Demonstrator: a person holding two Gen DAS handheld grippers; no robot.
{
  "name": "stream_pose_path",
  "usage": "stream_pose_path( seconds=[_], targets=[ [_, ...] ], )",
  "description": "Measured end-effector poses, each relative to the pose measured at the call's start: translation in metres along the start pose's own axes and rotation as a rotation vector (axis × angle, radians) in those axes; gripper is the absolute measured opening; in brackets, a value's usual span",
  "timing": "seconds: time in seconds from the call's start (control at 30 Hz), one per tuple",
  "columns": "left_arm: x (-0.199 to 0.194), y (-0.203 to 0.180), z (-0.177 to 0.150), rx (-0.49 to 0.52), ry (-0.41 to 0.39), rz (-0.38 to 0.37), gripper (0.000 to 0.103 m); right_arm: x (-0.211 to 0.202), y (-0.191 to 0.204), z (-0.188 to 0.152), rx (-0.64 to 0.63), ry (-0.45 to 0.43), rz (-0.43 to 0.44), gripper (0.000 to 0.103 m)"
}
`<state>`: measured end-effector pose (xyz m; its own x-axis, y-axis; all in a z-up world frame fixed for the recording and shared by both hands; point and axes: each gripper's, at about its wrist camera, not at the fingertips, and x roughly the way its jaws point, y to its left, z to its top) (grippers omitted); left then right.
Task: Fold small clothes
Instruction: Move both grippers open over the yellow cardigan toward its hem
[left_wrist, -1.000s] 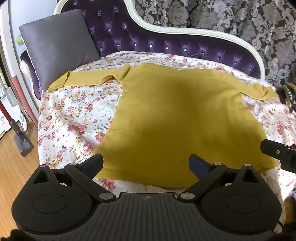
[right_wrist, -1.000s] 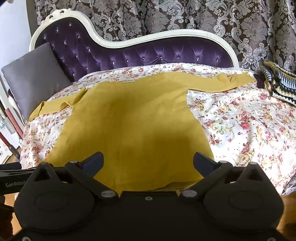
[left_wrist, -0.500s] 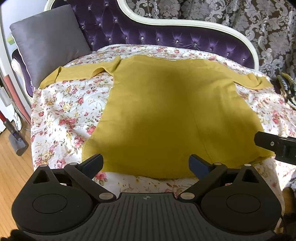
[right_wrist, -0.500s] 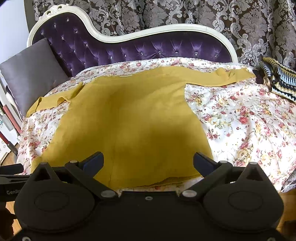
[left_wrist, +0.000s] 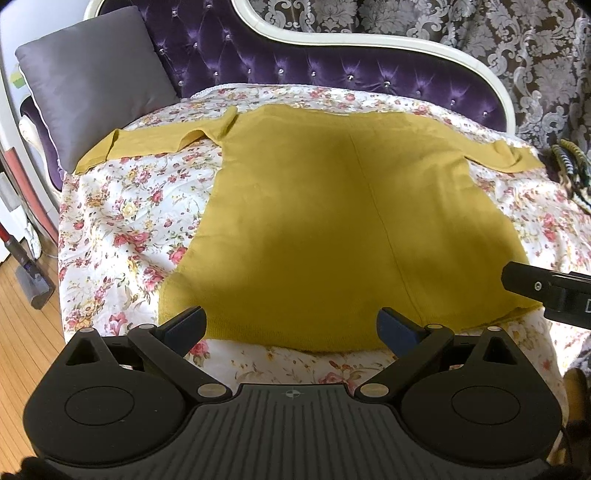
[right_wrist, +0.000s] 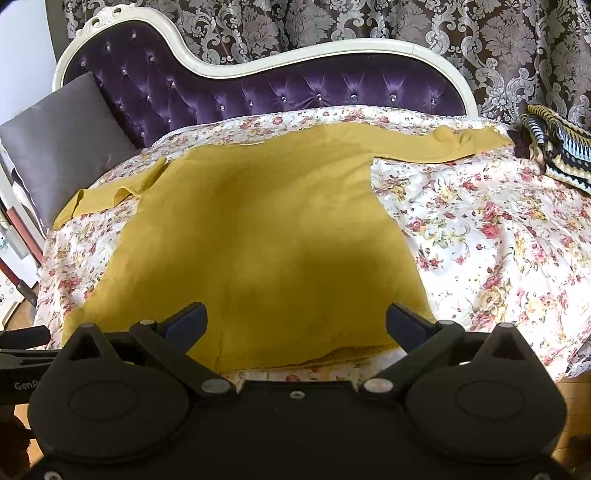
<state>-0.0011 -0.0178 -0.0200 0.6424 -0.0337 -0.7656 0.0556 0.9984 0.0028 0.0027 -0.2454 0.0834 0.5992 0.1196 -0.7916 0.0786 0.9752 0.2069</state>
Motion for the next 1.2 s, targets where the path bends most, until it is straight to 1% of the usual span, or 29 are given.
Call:
stream_pose_path(
  seconds=[1.2],
  targets=[
    [0.01, -0.002, 0.004, 0.006, 0.033, 0.001, 0.1, 0.016, 0.001, 0.001, -0.003, 0.05, 0.03, 0.102]
  ],
)
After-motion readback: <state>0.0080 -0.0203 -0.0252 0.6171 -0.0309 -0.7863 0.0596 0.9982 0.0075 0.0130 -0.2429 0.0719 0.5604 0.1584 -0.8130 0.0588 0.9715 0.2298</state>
